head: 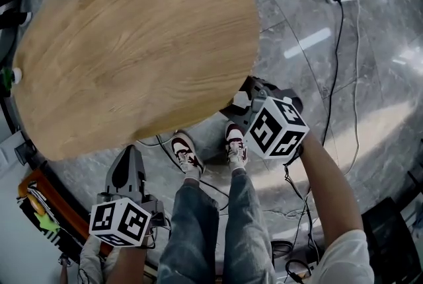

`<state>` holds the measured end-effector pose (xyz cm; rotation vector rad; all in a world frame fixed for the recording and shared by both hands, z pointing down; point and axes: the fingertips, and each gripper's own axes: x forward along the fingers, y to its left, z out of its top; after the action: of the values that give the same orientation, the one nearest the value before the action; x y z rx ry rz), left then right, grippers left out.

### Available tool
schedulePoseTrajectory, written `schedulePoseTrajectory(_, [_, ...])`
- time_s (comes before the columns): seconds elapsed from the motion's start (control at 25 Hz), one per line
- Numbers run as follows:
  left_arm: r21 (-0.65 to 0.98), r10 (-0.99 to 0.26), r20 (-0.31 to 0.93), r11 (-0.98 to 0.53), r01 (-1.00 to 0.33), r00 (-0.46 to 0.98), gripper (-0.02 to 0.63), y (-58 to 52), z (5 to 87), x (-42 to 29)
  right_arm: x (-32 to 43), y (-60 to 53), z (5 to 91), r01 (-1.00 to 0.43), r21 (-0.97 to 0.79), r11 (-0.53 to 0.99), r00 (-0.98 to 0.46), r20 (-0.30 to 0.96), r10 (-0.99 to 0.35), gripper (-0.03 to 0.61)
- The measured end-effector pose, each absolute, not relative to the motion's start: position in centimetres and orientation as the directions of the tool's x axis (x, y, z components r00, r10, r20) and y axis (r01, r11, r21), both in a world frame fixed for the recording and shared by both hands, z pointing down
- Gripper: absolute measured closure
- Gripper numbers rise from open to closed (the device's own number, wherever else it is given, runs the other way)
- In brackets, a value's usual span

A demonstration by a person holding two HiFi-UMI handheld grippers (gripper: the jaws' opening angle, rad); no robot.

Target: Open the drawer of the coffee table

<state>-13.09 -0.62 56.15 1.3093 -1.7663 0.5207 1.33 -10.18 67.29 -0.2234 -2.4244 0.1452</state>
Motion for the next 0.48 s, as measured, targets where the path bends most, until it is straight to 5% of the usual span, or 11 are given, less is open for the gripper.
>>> schedulePoseTrajectory(0.48, [0.154, -0.554, 0.827, 0.380, -0.912, -0.091, 0.620, 0.3, 56.3, -13.0, 1.9, -9.5, 67.0, 0.150, -0.151, 0.977, -0.735, 0.644, 0.212, 0.459])
